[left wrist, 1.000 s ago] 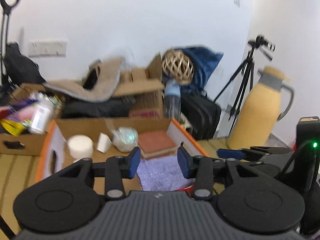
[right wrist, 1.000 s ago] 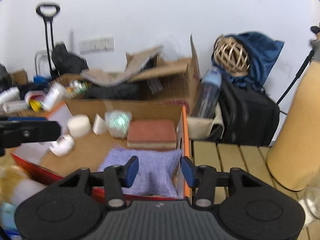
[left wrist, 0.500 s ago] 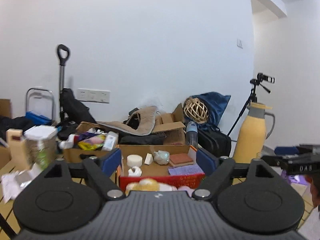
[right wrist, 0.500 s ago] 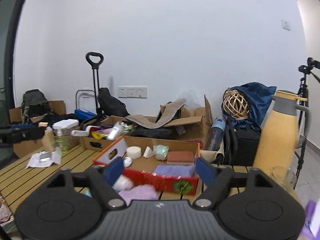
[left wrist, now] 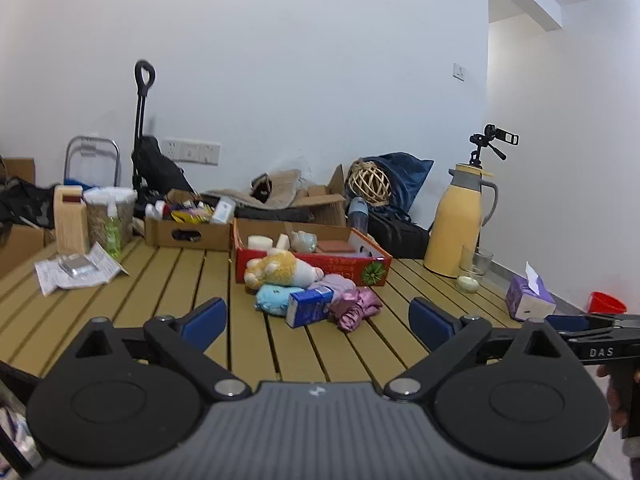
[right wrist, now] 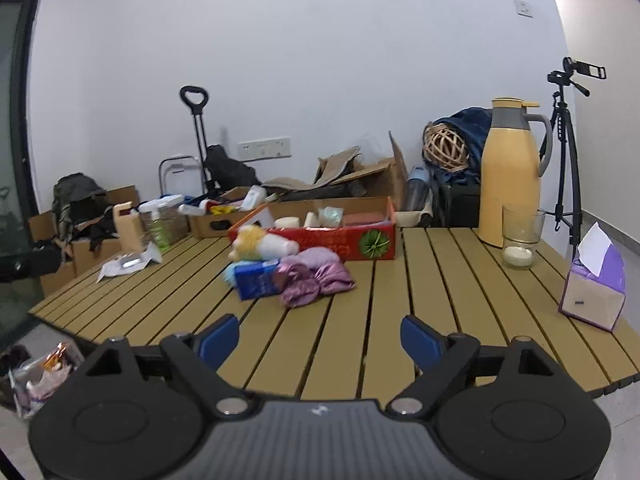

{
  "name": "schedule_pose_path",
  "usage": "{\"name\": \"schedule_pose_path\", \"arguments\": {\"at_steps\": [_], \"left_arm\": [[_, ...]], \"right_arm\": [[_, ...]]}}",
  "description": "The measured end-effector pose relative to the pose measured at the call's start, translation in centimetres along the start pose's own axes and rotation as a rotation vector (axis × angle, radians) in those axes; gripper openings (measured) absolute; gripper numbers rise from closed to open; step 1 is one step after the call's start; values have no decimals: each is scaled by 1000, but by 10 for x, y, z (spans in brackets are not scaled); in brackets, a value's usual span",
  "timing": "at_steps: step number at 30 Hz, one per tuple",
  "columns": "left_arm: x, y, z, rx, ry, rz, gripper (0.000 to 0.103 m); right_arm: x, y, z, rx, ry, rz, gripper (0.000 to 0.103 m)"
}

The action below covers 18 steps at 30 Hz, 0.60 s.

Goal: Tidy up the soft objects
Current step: 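Move both grippers back toward the sheep plush on the table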

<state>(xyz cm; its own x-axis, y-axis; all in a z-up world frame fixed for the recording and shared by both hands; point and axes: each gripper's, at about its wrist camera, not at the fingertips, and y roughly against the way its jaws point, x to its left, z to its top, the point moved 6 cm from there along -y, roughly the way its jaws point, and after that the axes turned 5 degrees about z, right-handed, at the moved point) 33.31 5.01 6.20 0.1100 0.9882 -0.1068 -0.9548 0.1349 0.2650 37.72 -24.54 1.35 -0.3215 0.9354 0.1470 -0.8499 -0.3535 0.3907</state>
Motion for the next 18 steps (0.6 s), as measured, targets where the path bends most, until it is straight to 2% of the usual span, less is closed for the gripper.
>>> {"name": "schedule_pose_path", "arguments": {"at_steps": [4,8,13,18], "left_arm": [[-1,1,4,-23,2,-7,101],[1,-16,-2,6,18,3,101],[14,-56,-5,27,63,32,101],[31,-118,4,68,107,49,101]], "right_arm": [[5,4,4,-28,6,7,88],[4,-11,5,-31,-16,18,88],[-1,-44,7,-5,-35,28,88],[-7,-99,22,21,-57,65,87]]}}
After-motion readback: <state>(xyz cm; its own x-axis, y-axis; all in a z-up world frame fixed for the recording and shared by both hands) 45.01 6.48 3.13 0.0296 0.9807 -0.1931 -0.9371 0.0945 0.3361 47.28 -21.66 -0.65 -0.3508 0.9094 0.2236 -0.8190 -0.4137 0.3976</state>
